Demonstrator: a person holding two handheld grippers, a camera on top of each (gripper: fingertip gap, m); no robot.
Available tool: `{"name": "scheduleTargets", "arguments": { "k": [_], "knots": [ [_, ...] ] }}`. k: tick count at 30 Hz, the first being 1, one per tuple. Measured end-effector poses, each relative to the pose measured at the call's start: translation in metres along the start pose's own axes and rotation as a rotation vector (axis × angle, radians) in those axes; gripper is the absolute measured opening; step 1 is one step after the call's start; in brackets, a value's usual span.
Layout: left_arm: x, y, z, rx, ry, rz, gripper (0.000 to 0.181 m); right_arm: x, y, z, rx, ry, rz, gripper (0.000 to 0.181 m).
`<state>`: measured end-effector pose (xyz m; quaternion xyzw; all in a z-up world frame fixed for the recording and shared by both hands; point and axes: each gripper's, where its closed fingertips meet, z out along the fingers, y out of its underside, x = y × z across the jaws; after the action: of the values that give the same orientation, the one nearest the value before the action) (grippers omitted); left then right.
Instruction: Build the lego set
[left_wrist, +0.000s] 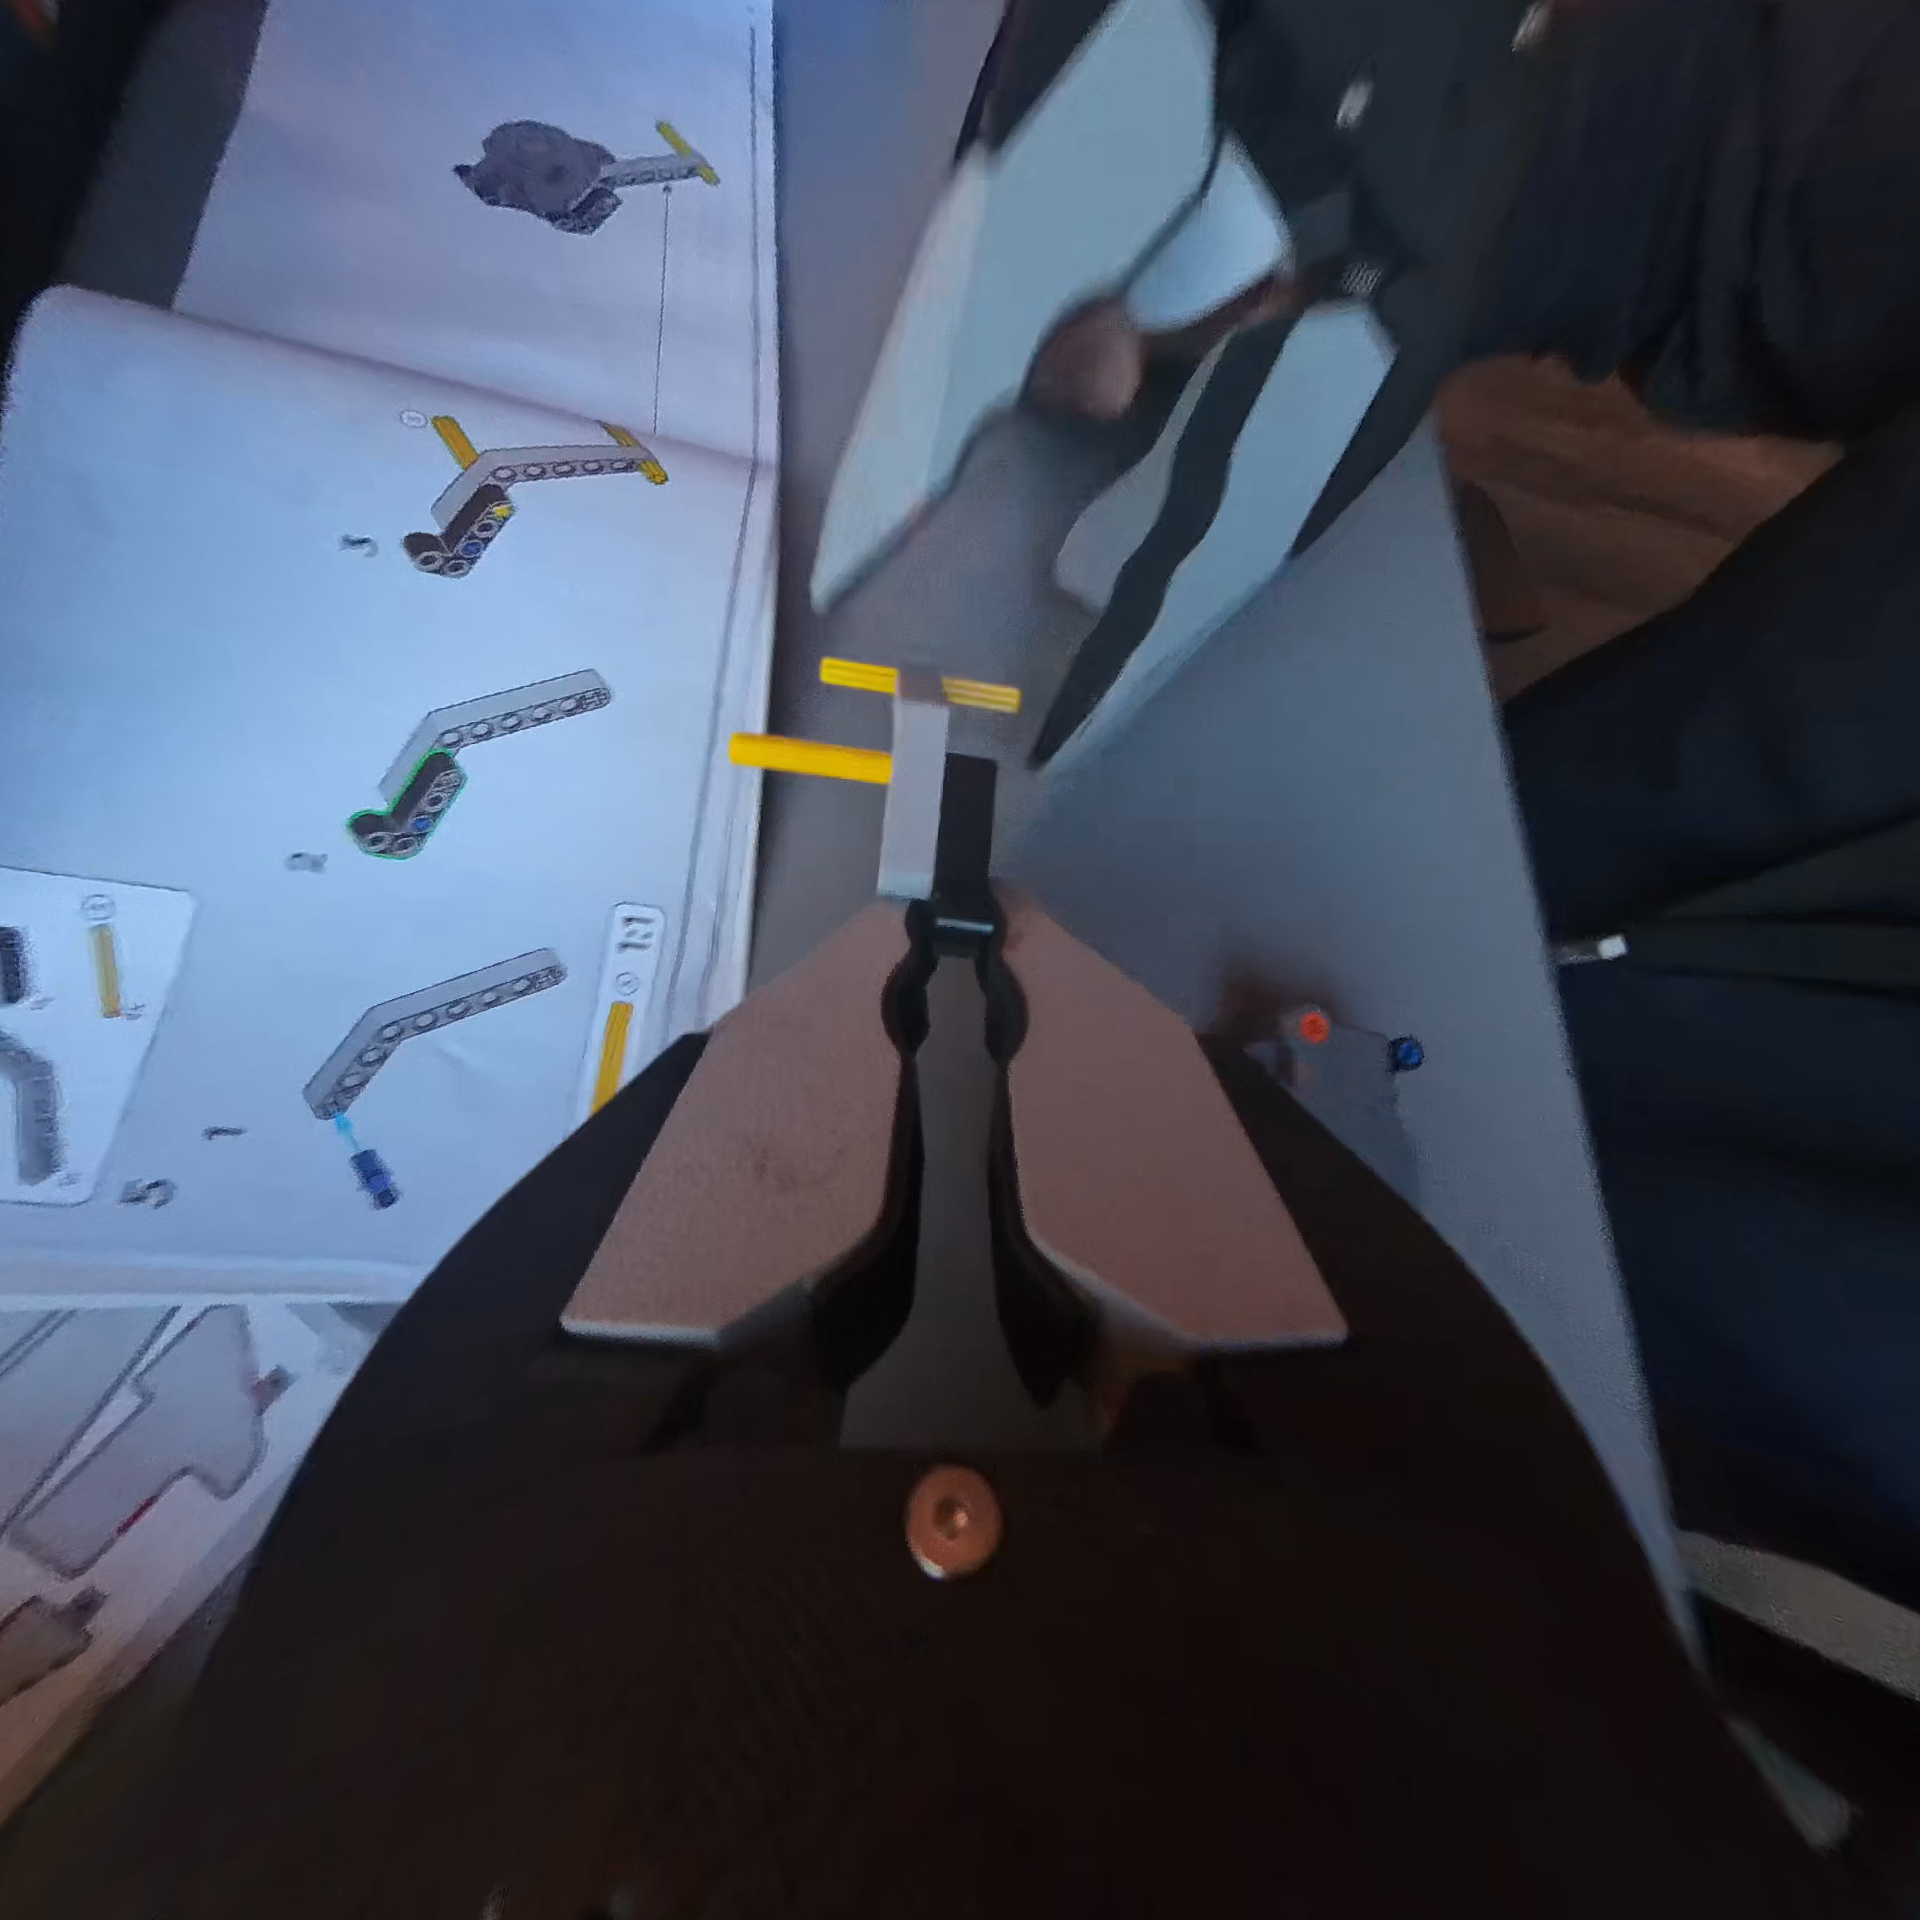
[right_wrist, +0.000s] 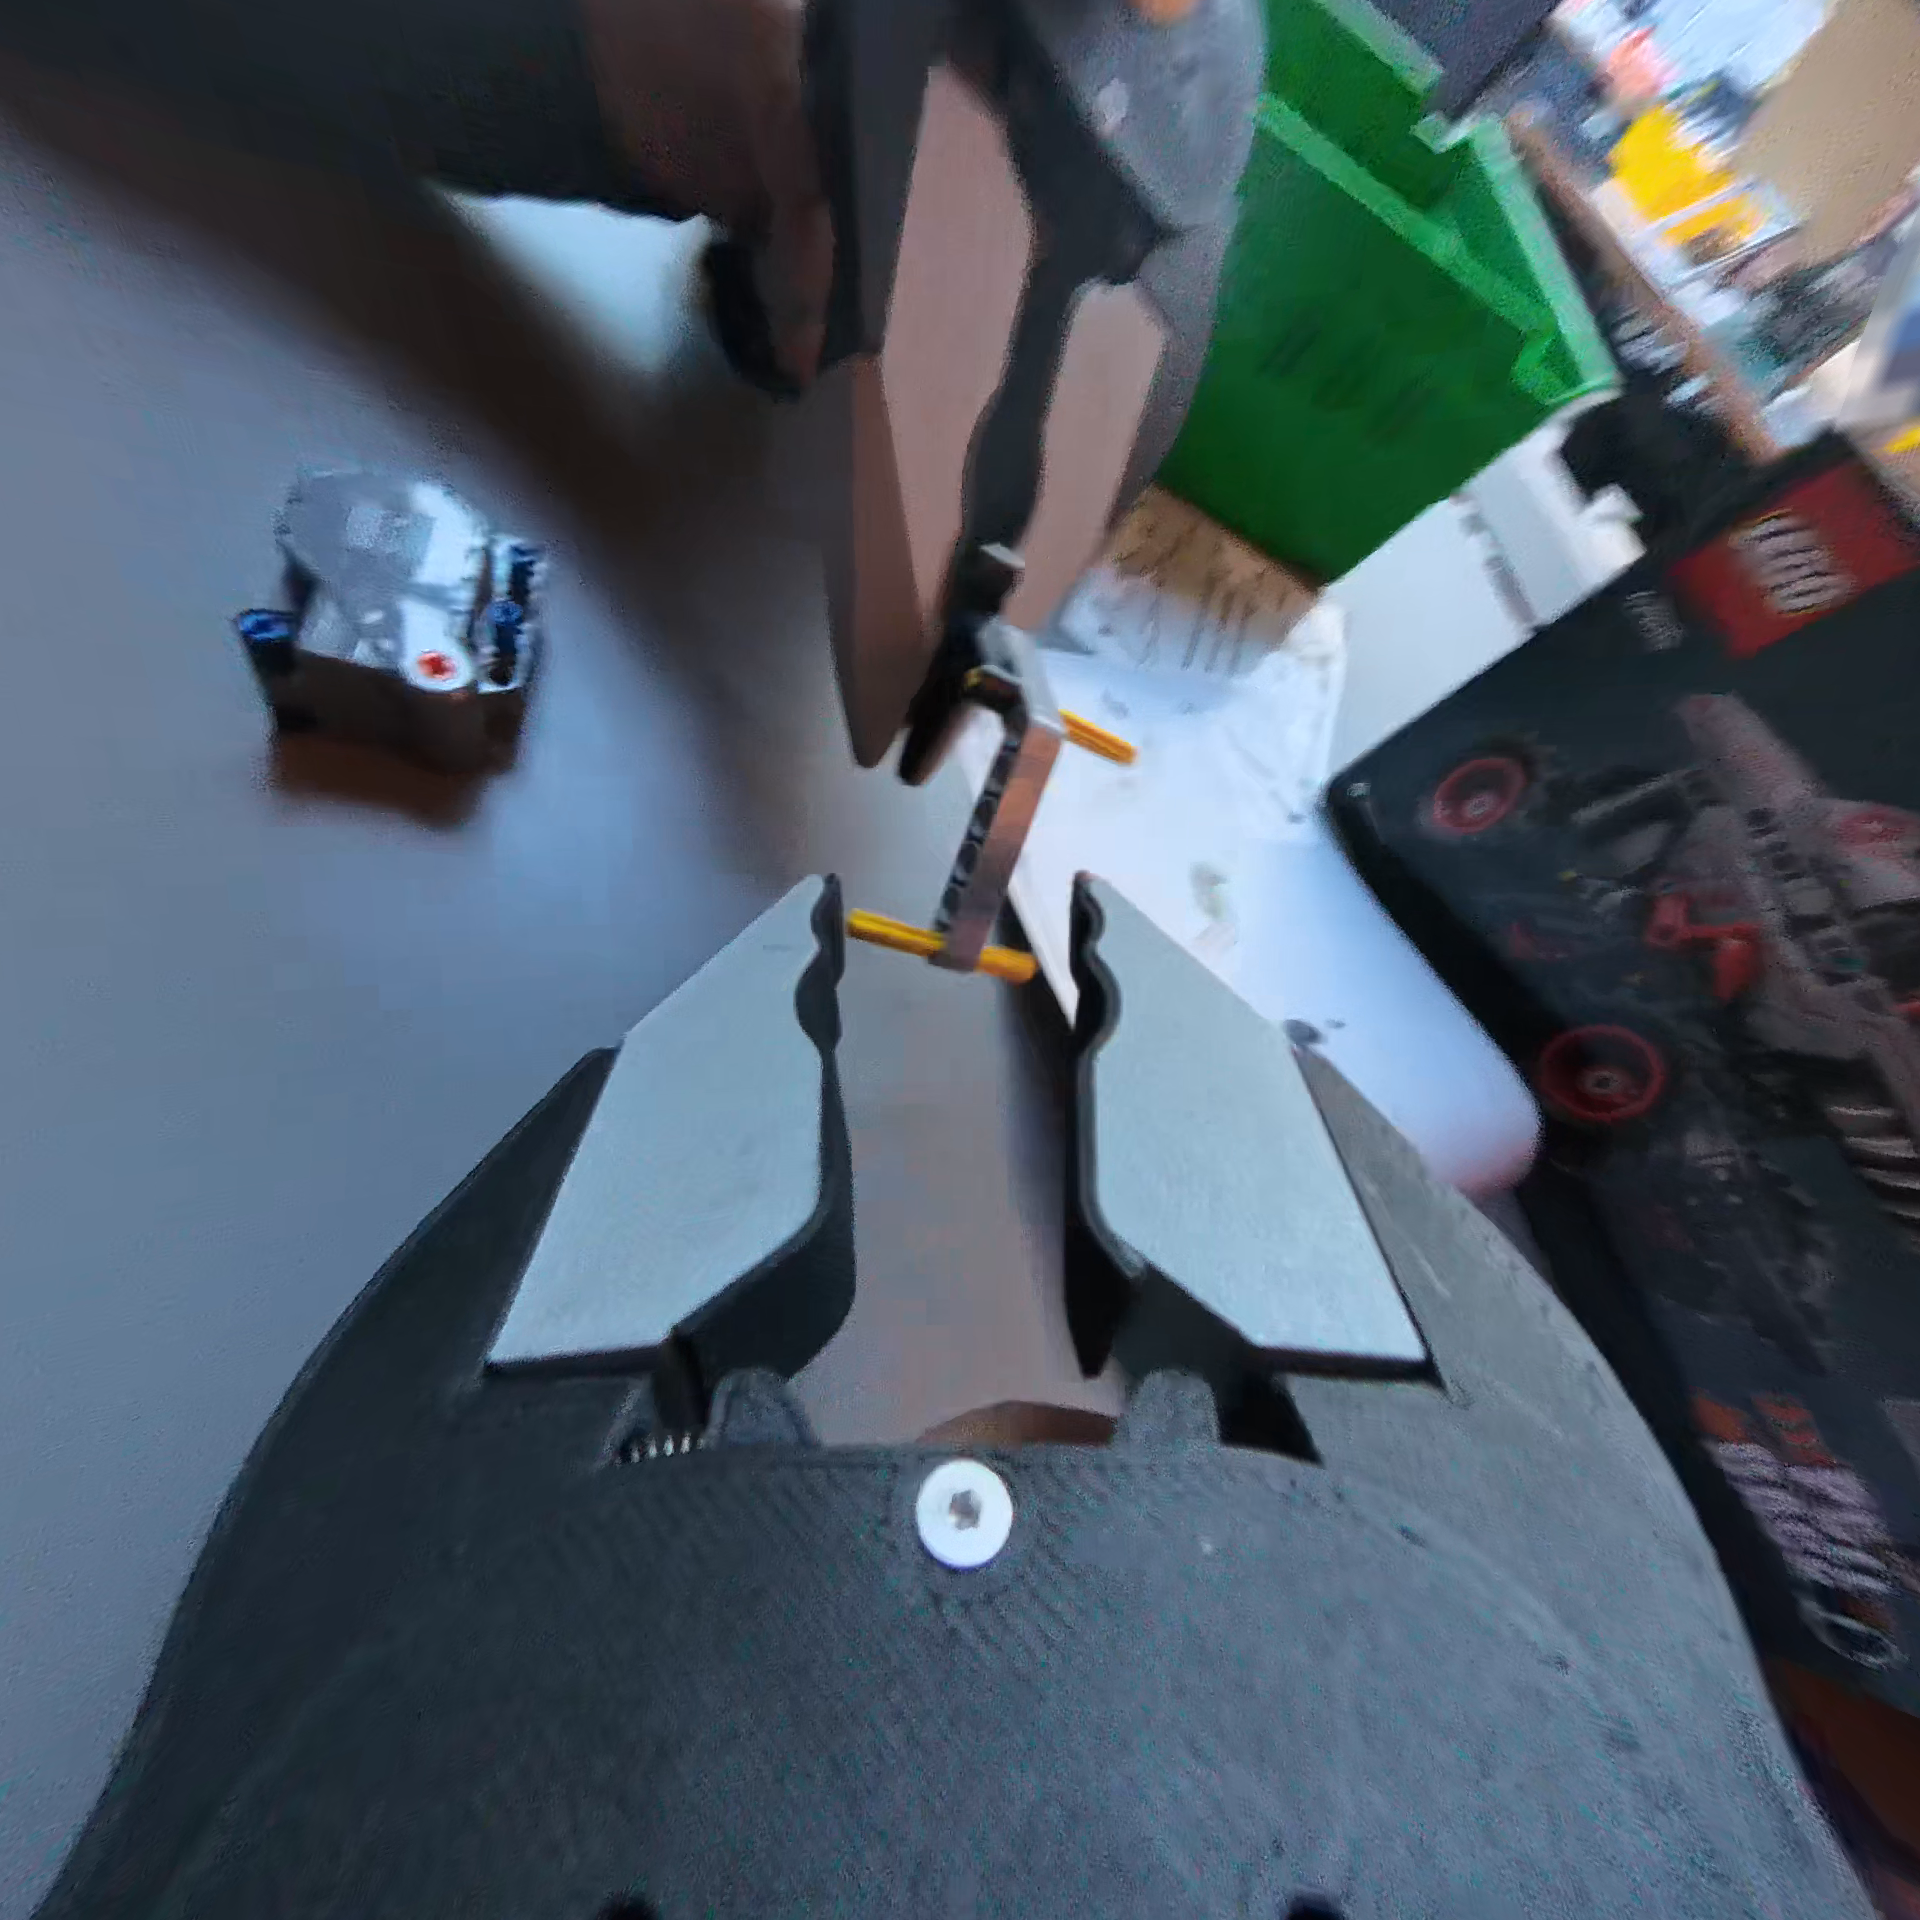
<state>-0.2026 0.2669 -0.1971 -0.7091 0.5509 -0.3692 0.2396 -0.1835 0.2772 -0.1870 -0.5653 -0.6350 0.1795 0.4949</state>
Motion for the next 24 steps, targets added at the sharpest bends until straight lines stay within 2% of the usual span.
{"name": "scheduleTargets", "arguments": {
  "k": [1,4,7,10,13,17,20,24],
  "knots": [
    [-0.004,0.005,0.000,-0.029,-0.040,0.037,0.001,0.006,-0.002,-0.005,0.020,0.029,-0.010,0.048],
    [-0.009,0.018,0.004,-0.134,-0.110,0.133,0.001,0.014,0.000,-0.021,0.045,0.037,-0.037,0.053],
    [-0.004,0.020,0.012,-0.157,-0.114,0.190,0.001,0.014,0.005,-0.025,0.053,-0.009,0.001,0.056],
    [0.002,0.026,0.017,-0.183,-0.080,0.169,0.002,0.017,0.007,-0.025,0.065,-0.050,0.078,0.057],
    [0.003,0.021,0.017,-0.151,-0.057,0.122,0.018,0.038,0.005,-0.036,0.116,0.001,0.144,0.057],
    [0.007,0.006,0.005,-0.046,-0.010,0.095,0.037,0.087,0.009,-0.062,0.206,0.137,0.313,0.057],
    [0.001,-0.002,-0.006,0.019,-0.017,0.058,0.039,0.116,0.023,-0.078,0.247,0.204,0.470,0.062],
    [-0.015,-0.016,-0.013,0.129,-0.108,0.035,0.041,0.134,0.032,-0.090,0.330,0.211,0.626,0.071]
  ]
}}
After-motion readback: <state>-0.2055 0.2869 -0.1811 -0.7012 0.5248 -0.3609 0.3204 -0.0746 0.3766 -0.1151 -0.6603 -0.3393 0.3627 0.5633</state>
